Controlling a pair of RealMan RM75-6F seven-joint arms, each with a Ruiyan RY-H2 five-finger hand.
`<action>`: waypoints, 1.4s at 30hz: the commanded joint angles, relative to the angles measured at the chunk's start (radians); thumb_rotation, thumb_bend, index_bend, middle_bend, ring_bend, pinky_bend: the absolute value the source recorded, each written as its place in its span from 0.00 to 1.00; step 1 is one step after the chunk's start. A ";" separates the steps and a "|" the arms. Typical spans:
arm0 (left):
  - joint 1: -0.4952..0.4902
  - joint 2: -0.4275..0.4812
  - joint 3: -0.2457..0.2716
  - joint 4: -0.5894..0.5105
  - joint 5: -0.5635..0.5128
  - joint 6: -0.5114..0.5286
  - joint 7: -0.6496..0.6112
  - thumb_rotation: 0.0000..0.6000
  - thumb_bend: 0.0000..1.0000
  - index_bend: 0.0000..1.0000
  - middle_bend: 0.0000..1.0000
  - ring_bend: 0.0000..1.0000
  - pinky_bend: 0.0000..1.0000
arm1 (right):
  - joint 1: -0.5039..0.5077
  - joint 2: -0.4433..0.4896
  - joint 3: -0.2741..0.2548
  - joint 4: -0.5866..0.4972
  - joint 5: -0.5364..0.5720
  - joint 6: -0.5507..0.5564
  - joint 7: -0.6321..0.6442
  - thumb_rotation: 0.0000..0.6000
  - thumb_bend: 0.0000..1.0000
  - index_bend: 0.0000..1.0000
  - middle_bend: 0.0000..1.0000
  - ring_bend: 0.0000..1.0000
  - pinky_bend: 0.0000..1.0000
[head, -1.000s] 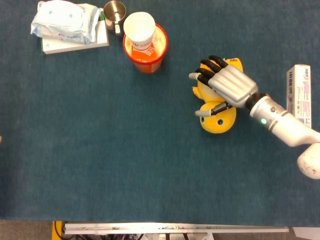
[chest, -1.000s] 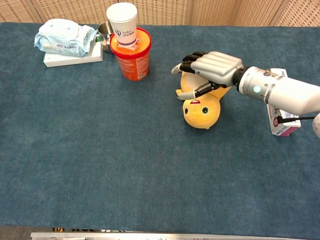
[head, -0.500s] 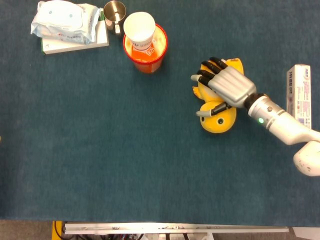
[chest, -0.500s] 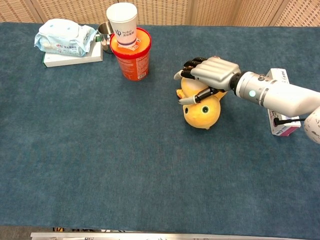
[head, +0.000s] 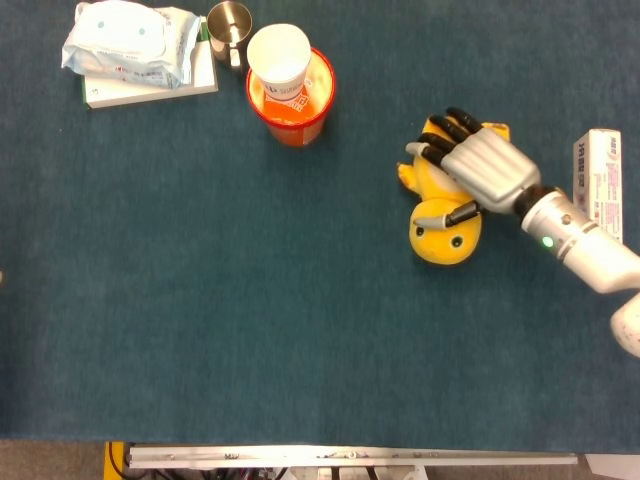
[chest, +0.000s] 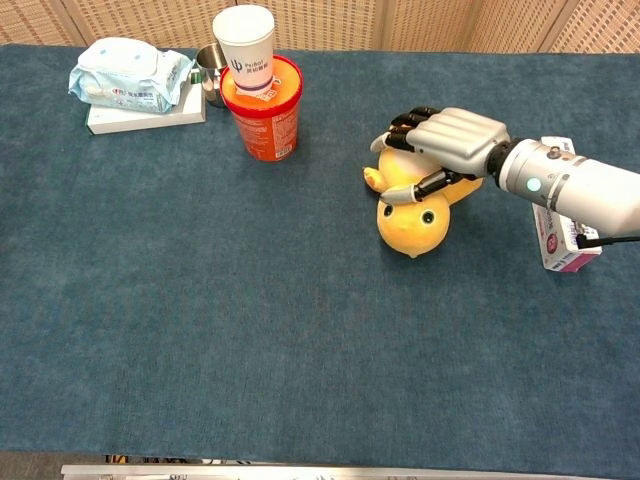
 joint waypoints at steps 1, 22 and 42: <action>0.000 -0.001 0.000 0.000 0.002 0.000 0.001 1.00 0.15 0.08 0.04 0.01 0.03 | -0.003 0.006 0.007 -0.012 -0.002 0.014 -0.001 0.06 0.00 0.17 0.18 0.00 0.00; 0.007 0.006 0.000 -0.001 -0.001 0.003 -0.009 1.00 0.15 0.08 0.04 0.01 0.03 | 0.040 -0.072 -0.001 0.055 -0.015 -0.032 -0.008 0.06 0.00 0.17 0.17 0.00 0.00; 0.001 0.003 0.000 -0.012 0.006 -0.001 0.004 1.00 0.15 0.08 0.04 0.01 0.03 | 0.008 -0.045 -0.027 0.042 -0.039 0.010 0.000 0.06 0.00 0.17 0.17 0.00 0.00</action>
